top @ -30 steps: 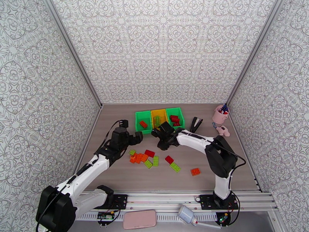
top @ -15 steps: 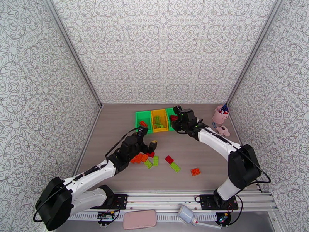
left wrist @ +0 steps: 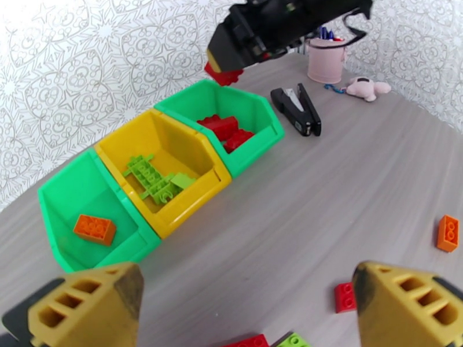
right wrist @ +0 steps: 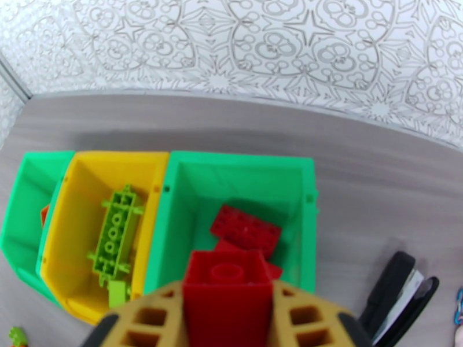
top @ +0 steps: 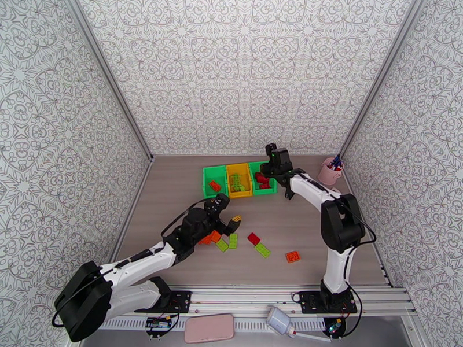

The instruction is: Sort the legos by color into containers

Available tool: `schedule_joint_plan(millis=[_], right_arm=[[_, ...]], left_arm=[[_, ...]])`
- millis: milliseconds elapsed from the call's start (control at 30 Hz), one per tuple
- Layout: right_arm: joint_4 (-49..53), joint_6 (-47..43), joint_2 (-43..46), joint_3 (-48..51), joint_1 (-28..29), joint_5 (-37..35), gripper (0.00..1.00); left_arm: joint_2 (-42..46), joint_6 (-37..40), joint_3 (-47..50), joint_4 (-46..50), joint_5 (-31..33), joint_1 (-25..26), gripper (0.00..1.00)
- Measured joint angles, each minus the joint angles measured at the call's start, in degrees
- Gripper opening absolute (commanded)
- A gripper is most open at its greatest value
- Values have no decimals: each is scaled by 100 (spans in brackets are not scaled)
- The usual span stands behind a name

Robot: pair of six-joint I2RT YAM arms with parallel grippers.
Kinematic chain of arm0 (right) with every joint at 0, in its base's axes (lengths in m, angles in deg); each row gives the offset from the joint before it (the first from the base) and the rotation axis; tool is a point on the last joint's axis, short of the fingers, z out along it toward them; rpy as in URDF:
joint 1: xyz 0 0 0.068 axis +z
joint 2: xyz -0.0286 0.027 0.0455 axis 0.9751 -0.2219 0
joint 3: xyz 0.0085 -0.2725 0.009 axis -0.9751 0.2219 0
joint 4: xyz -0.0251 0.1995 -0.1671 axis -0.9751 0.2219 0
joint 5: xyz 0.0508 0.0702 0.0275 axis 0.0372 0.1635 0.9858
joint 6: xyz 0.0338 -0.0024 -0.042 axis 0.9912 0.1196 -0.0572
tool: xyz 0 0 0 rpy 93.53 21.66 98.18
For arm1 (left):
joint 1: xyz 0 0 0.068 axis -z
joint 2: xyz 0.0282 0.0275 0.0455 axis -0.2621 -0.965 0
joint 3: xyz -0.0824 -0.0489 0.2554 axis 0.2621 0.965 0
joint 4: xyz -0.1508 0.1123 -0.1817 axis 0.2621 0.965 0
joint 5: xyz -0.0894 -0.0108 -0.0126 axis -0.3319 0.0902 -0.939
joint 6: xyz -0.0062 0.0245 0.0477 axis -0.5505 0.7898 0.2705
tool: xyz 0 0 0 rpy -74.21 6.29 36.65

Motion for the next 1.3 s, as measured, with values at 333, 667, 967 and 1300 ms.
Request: schedule_joint_plan(millis=[333, 667, 967, 1300], right_arm=[[424, -20, -612, -636, -9, 63, 59], [-485, -286, 1246, 1268, -7, 726, 83], [-1034, -1427, 2929, 2924, 522, 1379, 88], [-697, -2208, 3552, 3283, 1169, 2396, 90]], left_arm=[[13, -2, 2, -50, 0, -26, 100], [404, -1172, -260, 1438, 586, -420, 100], [385, -2057, -1075, 3731, 782, -1338, 96], [-896, -2065, -1569, 4852, 597, -1832, 79]])
